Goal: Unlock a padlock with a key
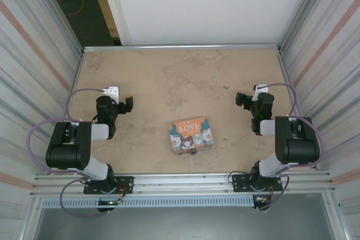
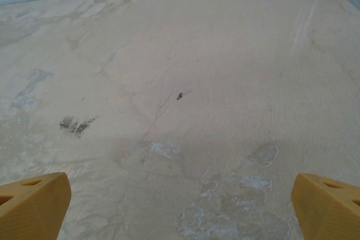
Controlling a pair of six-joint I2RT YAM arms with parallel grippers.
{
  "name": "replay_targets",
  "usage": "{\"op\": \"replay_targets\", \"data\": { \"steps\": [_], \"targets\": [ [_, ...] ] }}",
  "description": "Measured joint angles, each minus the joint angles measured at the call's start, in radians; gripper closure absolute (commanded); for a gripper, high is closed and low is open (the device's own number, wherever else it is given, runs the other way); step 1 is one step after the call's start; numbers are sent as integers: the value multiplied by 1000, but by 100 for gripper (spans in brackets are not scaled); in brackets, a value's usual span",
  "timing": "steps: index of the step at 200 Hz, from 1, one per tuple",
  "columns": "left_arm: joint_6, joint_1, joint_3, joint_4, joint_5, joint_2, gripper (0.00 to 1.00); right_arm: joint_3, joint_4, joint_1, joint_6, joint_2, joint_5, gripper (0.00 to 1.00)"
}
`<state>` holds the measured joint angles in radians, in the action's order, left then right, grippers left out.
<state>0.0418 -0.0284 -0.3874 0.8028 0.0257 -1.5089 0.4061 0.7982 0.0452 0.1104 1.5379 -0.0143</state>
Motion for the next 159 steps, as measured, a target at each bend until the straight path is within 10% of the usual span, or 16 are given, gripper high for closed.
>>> {"op": "replay_targets", "data": {
  "steps": [159],
  "targets": [
    [0, 0, 0, 0, 0, 0, 1, 0, 0, 0, 0, 0, -13, 1]
  ]
}}
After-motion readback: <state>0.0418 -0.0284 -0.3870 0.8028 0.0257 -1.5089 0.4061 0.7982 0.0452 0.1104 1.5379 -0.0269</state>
